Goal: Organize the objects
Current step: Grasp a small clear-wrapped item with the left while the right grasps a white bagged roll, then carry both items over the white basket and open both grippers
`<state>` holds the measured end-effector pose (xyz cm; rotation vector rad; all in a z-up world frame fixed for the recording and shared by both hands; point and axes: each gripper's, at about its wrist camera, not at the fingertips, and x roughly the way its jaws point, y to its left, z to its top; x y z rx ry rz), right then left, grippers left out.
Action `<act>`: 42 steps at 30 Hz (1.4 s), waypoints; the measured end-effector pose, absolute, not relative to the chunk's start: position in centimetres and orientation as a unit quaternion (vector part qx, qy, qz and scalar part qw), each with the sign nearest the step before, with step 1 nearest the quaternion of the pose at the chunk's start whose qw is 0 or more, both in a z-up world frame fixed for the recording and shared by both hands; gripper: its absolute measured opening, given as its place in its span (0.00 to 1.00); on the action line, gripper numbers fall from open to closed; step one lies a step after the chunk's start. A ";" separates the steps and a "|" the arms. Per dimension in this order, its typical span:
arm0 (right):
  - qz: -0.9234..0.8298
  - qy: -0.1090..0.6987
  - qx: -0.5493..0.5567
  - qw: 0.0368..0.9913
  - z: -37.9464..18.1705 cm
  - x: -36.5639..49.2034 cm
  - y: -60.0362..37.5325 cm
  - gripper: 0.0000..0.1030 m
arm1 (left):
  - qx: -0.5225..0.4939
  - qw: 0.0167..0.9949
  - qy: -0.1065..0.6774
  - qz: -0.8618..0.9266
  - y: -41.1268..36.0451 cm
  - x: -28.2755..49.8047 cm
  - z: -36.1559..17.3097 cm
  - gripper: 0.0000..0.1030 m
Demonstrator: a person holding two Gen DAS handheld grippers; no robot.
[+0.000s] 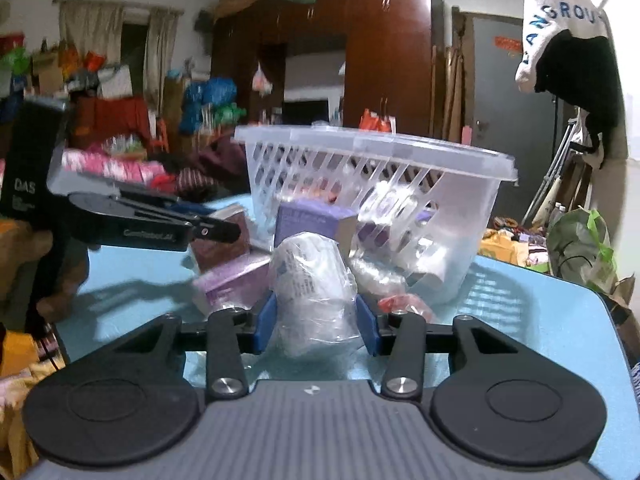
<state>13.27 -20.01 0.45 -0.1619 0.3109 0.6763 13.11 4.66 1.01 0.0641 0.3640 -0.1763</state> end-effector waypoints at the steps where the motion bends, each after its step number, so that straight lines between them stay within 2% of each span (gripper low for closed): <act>1: 0.331 0.148 -0.072 0.929 0.5 13.3 -20.3 0.45 | 0.021 0.980 0.174 -0.092 5.0 12.9 1.0 0.28; 10: 0.338 0.113 -0.010 0.934 0.4 13.2 -22.3 0.45 | 0.003 0.987 0.111 -0.113 5.5 11.4 1.0 0.28; 20: 0.320 0.085 0.002 0.944 0.3 13.0 -22.6 0.45 | -0.004 0.988 0.098 -0.119 5.8 11.2 1.1 0.28; 24: 0.299 0.045 0.009 0.953 0.7 12.1 -23.1 0.45 | -0.004 0.990 0.090 -0.106 5.8 10.9 1.5 0.28; 28: 0.293 0.011 0.034 0.955 2.9 11.7 -23.9 0.45 | -0.023 0.991 0.030 -0.130 6.2 9.0 5.1 0.28; 31: 0.277 -0.008 0.012 0.961 7.4 12.8 -22.8 0.46 | -0.007 0.990 0.007 -0.138 5.3 9.8 9.5 0.28; 36: 0.240 0.044 -0.044 0.969 12.5 19.1 -19.0 0.46 | -0.003 0.990 0.054 -0.127 3.2 16.9 13.6 0.29; 37: 0.236 0.058 -0.050 0.969 12.5 20.2 -18.4 0.47 | 0.002 0.990 0.073 -0.122 2.8 18.6 13.5 0.30; 38: 0.236 0.079 -0.061 0.967 12.3 21.4 -17.7 0.49 | 0.007 0.990 0.085 -0.111 2.4 20.1 13.0 0.43; 39: 0.233 0.092 -0.070 0.966 12.1 22.1 -17.3 0.51 | 0.013 0.990 0.099 -0.096 2.1 21.5 12.4 0.64; 40: 0.222 0.100 -0.084 0.966 11.7 22.4 -17.0 0.57 | 0.015 0.990 0.110 -0.081 2.0 22.2 11.8 0.68; 41: 0.210 0.100 -0.092 0.968 11.3 21.9 -17.1 0.68 | 0.012 0.991 0.111 -0.070 2.2 22.1 11.4 0.68; 42: 0.205 0.091 -0.090 0.970 11.1 21.1 -17.7 0.75 | 0.007 0.992 0.104 -0.071 2.7 21.4 11.1 0.68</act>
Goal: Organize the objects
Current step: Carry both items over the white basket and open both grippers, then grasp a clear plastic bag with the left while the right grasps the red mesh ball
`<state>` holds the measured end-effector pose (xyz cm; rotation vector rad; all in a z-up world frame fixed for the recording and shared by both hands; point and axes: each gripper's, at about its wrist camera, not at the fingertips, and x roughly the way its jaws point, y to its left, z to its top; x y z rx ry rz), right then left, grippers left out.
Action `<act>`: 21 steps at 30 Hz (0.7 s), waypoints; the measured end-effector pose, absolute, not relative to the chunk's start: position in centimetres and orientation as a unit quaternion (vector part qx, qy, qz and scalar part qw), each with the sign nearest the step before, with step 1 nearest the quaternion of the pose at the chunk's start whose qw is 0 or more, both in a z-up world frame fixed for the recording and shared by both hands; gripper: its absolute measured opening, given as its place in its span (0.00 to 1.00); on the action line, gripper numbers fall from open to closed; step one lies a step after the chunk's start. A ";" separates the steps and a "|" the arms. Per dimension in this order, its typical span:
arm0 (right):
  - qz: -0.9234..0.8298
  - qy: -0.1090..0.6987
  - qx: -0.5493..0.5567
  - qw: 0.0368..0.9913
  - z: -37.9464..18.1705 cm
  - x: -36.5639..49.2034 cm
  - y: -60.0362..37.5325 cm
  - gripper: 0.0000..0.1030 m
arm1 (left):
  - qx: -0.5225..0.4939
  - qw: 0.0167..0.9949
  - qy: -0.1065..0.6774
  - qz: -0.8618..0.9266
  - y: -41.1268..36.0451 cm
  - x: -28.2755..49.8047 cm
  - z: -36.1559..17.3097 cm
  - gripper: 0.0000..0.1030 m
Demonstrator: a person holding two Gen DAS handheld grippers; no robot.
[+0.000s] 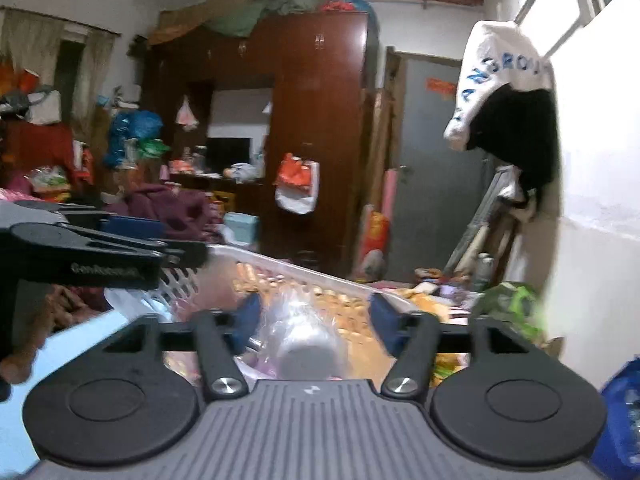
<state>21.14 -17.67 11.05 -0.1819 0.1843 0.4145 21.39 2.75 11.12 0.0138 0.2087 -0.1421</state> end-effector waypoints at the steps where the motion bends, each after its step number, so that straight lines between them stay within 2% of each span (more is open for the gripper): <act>1: 0.209 0.078 -0.082 0.971 10.8 20.0 -18.6 0.88 | -0.001 0.993 0.092 -0.080 3.4 20.2 10.8 0.69; 2: 0.220 0.064 -0.064 0.971 10.4 18.5 -19.7 0.99 | -0.006 0.992 0.081 -0.092 4.1 18.9 10.6 0.76; 3: 0.228 0.064 -0.049 0.970 9.9 17.5 -20.7 1.00 | -0.009 0.993 0.072 -0.097 4.8 17.5 10.4 0.82; 7: 0.221 0.100 -0.066 0.968 6.9 15.6 -22.3 1.00 | 0.003 0.994 0.081 -0.076 6.7 14.0 8.8 0.88; 9: 0.223 0.159 -0.072 0.959 4.9 16.7 -22.3 0.95 | 0.010 0.990 0.122 -0.064 7.2 14.2 7.5 0.88; 12: 0.234 0.222 -0.065 0.944 2.5 18.5 -21.8 0.81 | 0.013 0.984 0.169 -0.049 7.8 15.5 5.2 0.88; 16: 0.240 0.242 -0.057 0.938 1.5 19.2 -21.2 0.67 | 0.009 0.975 0.220 -0.041 8.4 17.7 3.3 0.88; 18: 0.240 0.245 -0.062 0.937 1.6 19.3 -21.0 0.64 | 0.009 0.971 0.235 -0.040 8.5 17.8 2.7 0.88; 21: 0.243 0.256 -0.065 0.933 1.3 19.1 -20.9 0.49 | 0.016 0.968 0.249 -0.035 8.4 18.3 2.0 0.88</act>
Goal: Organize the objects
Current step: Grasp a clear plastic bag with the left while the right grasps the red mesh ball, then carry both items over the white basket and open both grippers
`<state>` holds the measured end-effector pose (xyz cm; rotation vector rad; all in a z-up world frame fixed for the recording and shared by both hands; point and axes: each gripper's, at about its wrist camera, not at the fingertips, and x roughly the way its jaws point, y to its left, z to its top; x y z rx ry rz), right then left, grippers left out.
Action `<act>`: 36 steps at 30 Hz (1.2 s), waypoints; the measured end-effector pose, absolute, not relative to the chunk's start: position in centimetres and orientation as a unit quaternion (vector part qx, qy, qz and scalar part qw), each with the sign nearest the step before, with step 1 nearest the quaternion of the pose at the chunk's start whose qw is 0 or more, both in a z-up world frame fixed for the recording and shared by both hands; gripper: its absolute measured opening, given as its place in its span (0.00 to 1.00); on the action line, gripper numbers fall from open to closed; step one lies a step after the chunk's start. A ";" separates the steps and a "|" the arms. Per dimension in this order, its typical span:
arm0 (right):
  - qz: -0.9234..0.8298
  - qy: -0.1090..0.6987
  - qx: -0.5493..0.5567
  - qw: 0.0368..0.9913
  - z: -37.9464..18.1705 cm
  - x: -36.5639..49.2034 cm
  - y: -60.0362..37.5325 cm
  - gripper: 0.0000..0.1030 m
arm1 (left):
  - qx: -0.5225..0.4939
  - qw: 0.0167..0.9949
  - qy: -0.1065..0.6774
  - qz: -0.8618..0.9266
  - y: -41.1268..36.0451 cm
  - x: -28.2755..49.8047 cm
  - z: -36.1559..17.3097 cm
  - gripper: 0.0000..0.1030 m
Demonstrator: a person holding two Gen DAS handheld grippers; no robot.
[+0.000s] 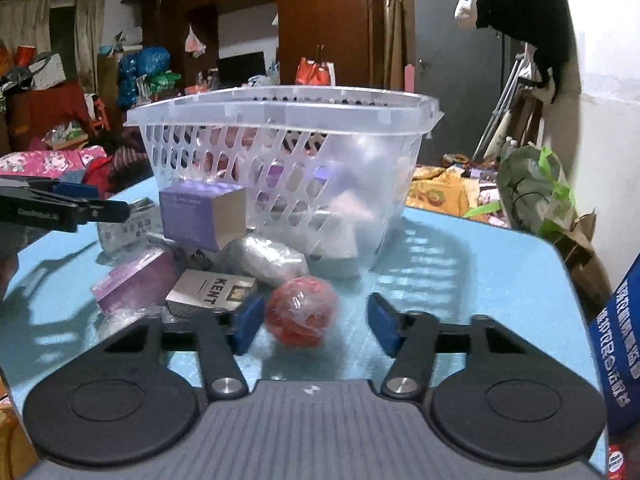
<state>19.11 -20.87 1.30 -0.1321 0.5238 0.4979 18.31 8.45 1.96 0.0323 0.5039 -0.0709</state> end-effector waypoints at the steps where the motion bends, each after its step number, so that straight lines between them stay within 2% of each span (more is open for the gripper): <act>1: 0.243 0.259 -0.062 0.933 1.3 19.5 -21.1 0.48 | 0.017 0.967 0.254 -0.031 8.4 18.6 1.7 0.88; 4: 0.238 0.258 -0.055 0.935 1.3 19.9 -21.4 0.48 | 0.021 0.959 0.280 -0.023 8.2 19.5 0.8 0.71; 6: 0.232 0.259 -0.049 0.936 1.2 20.1 -21.6 0.47 | 0.013 0.953 0.302 -0.037 8.3 20.2 0.5 0.43; 8: 0.228 0.255 -0.046 0.938 1.3 20.0 -21.9 0.47 | 0.010 0.954 0.299 -0.036 8.3 20.2 0.4 0.38; 11: 0.223 0.239 -0.045 0.944 1.5 19.4 -22.1 0.47 | 0.002 0.961 0.273 -0.035 8.6 19.4 0.6 0.37; 21: 0.216 0.175 -0.010 0.960 2.2 18.0 -23.6 0.46 | 0.005 0.992 0.105 -0.063 8.5 14.5 1.8 0.37; 36: 0.206 0.116 -0.002 0.972 2.7 16.6 -23.8 0.46 | -0.003 0.995 0.070 -0.074 8.5 13.9 1.9 0.38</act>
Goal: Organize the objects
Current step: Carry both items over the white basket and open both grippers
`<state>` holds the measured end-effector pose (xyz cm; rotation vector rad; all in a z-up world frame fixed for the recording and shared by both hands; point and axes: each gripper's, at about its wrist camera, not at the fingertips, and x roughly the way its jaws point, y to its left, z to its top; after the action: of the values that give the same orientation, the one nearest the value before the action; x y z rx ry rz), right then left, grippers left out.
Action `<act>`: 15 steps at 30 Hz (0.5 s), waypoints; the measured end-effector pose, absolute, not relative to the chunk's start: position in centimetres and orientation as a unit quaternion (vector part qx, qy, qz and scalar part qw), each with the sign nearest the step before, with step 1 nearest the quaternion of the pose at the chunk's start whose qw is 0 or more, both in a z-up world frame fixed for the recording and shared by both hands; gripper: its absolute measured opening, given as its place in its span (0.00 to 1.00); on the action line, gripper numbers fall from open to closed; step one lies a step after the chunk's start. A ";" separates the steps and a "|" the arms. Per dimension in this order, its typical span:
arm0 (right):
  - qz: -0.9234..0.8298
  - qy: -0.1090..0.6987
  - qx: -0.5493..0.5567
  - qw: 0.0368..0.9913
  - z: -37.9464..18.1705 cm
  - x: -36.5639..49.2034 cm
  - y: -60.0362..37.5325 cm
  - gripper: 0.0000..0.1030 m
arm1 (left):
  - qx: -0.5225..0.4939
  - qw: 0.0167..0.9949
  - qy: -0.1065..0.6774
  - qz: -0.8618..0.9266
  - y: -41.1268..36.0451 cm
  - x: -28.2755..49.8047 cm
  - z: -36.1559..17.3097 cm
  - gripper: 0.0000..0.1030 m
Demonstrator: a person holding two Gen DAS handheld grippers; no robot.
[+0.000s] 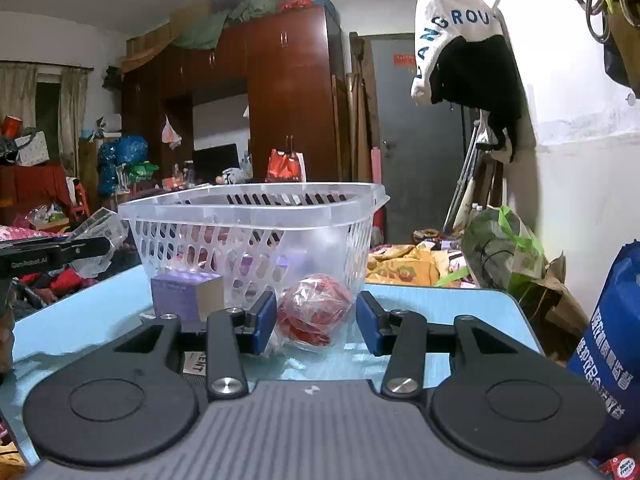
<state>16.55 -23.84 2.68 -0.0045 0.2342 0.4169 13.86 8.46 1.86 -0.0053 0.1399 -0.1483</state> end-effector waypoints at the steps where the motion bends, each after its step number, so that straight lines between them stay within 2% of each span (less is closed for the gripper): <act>1: 0.206 0.115 -0.001 0.972 2.7 16.5 -23.9 0.46 | -0.002 0.995 0.068 -0.074 8.5 13.8 1.8 0.38; 6: 0.205 0.090 0.009 0.975 2.8 15.9 -24.3 0.46 | -0.014 0.993 0.070 -0.092 8.7 13.9 1.9 0.38; 9: 0.208 0.051 0.012 0.977 3.5 14.2 -24.5 0.46 | -0.035 0.991 0.042 -0.124 9.4 12.9 2.4 0.38; 13: 0.241 0.006 0.023 0.970 7.0 13.3 -24.1 0.46 | -0.058 0.989 -0.010 -0.139 9.1 11.6 5.7 0.38; 15: 0.246 -0.006 0.008 0.969 9.3 14.4 -22.9 0.46 | -0.039 0.989 -0.007 -0.139 7.7 12.7 8.1 0.38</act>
<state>14.43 -22.86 9.28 0.0158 -0.0116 0.4973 12.71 7.73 8.06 -0.0785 -0.0143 -0.2789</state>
